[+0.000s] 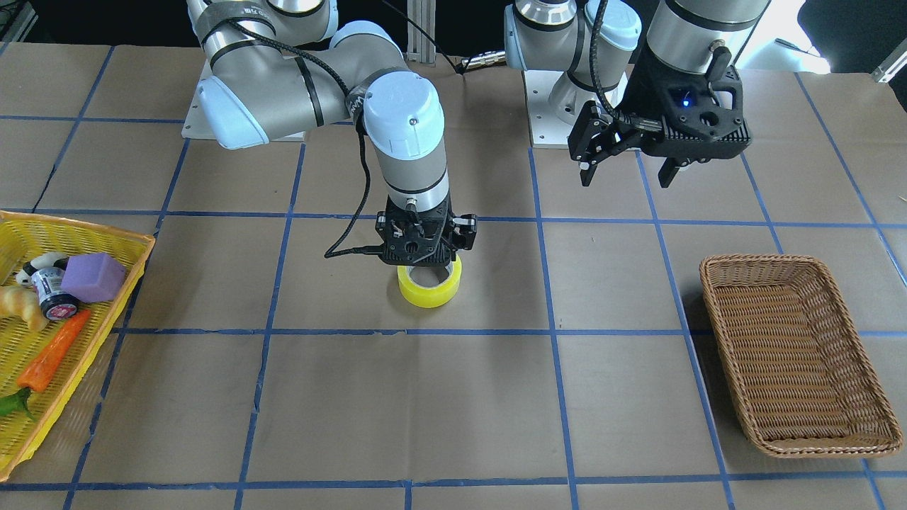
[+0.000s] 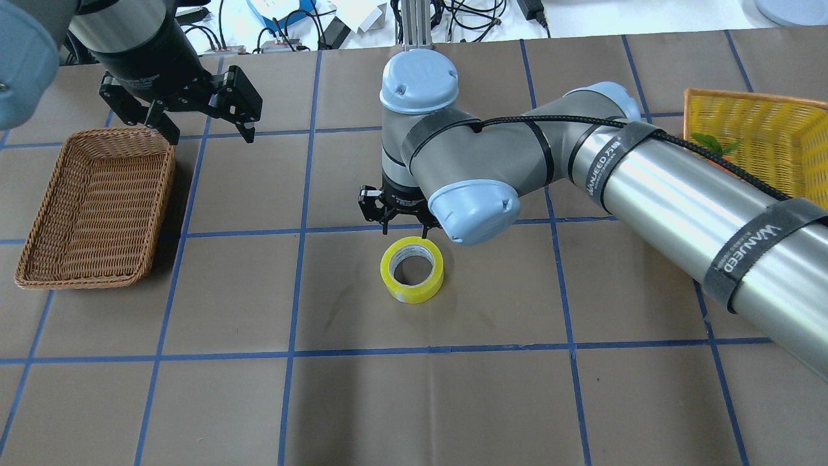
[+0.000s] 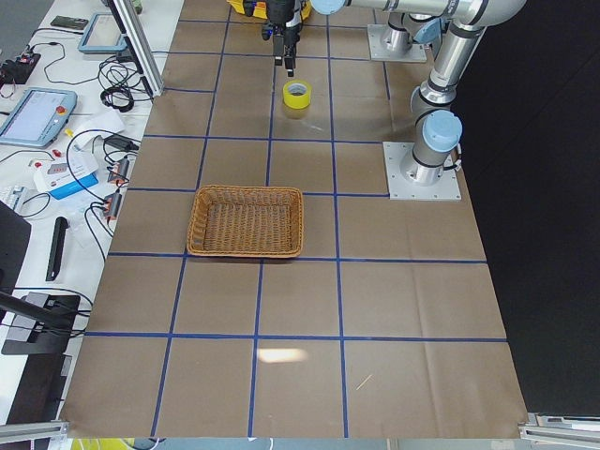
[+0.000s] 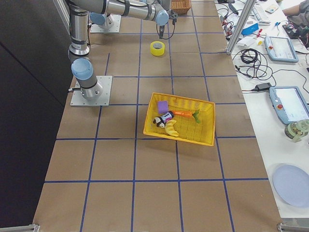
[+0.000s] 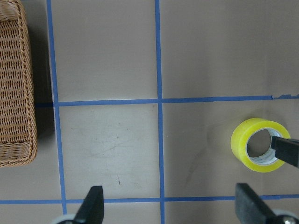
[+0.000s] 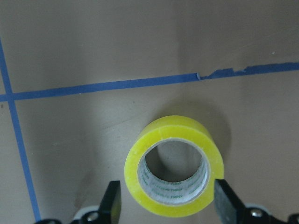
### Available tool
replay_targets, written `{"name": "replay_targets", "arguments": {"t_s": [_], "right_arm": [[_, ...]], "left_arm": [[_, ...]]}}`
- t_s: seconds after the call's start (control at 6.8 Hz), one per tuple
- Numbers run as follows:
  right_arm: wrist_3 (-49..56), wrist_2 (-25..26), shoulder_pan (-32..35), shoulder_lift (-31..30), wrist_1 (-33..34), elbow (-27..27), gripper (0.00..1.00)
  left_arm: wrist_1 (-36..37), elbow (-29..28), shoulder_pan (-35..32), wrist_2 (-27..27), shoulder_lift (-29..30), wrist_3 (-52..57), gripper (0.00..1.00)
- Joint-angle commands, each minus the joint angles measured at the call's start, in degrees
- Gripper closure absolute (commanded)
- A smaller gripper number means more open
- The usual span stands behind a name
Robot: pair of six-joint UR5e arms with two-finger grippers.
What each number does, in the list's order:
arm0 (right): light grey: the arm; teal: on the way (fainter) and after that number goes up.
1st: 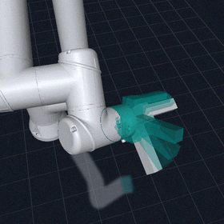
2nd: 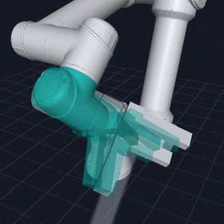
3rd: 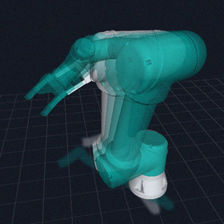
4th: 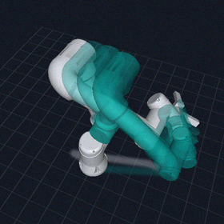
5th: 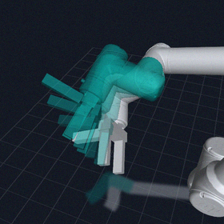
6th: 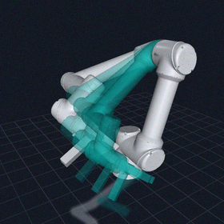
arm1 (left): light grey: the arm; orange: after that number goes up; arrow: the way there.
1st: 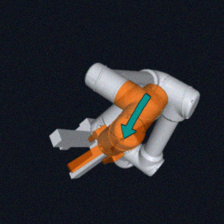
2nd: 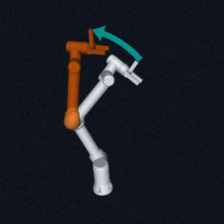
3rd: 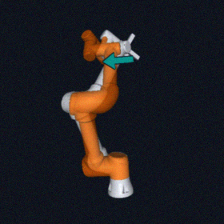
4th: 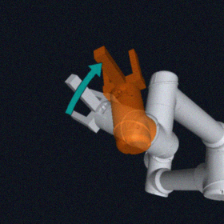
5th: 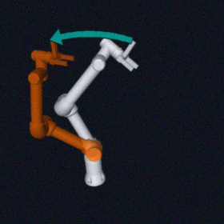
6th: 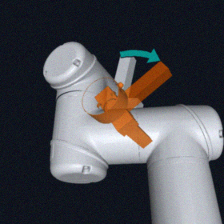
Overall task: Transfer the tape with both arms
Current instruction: 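Release the tape and raise the right gripper while the left gripper reaches for the tape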
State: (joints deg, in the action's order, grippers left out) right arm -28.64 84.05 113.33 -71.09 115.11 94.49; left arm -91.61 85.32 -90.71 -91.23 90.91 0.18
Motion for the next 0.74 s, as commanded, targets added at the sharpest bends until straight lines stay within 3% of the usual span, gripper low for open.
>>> {"name": "replay_targets", "arguments": {"t_s": [0.0, 0.29, 0.44, 0.59], "right_arm": [[7.5, 3.31, -6.33, -2.98, -2.14, -2.89, 0.0], [13.12, 4.62, -11.61, -6.94, -9.34, -6.76, 0.0], [22.13, 8.99, -14.6, -8.44, -9.98, -7.47, 0.0], [25.79, 8.86, -16.98, -8.97, -12.43, -6.69, 0.0]], "left_arm": [[-0.93, 1.33, -0.09, -0.09, -0.12, 0.09, 0.0], [1.33, 9.02, -0.7, 0.26, 2.49, -0.78, 0.0], [11.01, 15.25, -2.88, 2.87, 4.17, -1.14, 0.0], [18.15, 20.62, -4.9, 5.42, 5.58, -4.1, 0.0]]}}
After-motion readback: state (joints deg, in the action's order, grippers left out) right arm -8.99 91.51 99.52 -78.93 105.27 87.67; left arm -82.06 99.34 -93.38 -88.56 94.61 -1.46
